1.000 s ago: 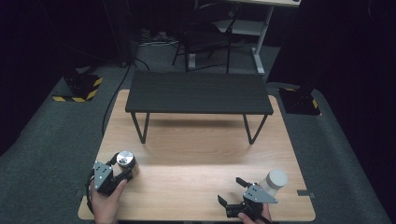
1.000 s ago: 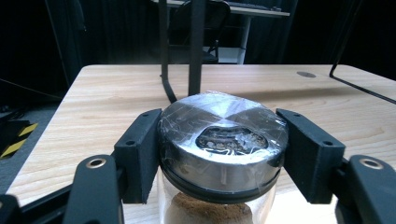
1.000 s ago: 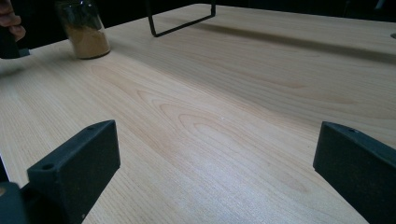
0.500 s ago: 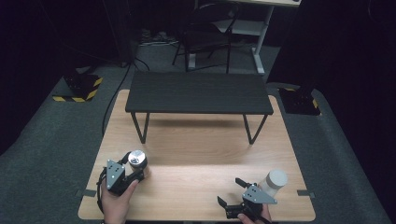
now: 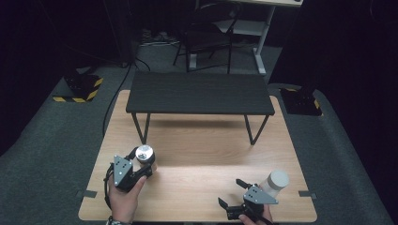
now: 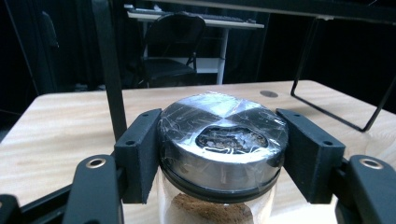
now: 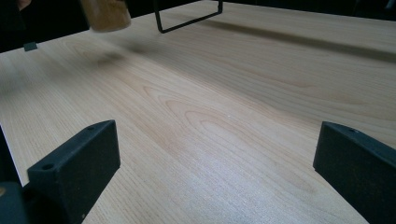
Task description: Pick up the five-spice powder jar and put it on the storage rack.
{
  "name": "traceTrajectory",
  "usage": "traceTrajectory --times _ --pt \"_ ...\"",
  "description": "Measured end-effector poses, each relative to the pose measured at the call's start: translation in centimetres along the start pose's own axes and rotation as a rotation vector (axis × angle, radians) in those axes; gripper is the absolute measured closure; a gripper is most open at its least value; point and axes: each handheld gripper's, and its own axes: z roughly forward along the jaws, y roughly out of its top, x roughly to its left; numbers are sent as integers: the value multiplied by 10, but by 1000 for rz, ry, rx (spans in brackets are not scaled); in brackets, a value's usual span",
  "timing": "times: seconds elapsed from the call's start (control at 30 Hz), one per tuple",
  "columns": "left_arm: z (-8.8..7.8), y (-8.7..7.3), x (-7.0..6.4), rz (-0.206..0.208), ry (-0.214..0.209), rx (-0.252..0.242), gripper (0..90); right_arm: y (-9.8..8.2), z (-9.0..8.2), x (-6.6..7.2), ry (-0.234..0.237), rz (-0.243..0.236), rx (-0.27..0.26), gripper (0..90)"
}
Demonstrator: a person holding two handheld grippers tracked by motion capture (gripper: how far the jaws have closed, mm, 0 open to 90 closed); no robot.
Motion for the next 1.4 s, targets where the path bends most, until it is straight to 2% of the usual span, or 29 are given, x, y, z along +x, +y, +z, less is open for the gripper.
traceTrajectory --times 0.37,0.47,0.7,0.77,0.83,0.97,1.3,1.4 --pt "16 38 -9 27 8 -6 347 0 0 0 3 -2 3 0" --pt "23 56 -14 44 8 -1 347 0 0 0 4 -1 1 0" --pt "30 83 -20 57 13 -6 347 0 0 0 5 -2 0 0" --pt "33 97 -22 67 20 -6 347 0 0 0 5 -2 0 0" --pt "34 101 -22 66 21 -6 347 0 0 0 5 -2 -1 0" --pt "40 122 -22 66 22 -12 347 0 0 -1 7 -1 0 0" --pt "49 153 -25 63 23 -43 347 0 0 -1 8 2 -2 0" --pt "51 158 -25 63 24 -47 347 0 0 -1 8 2 -2 0"
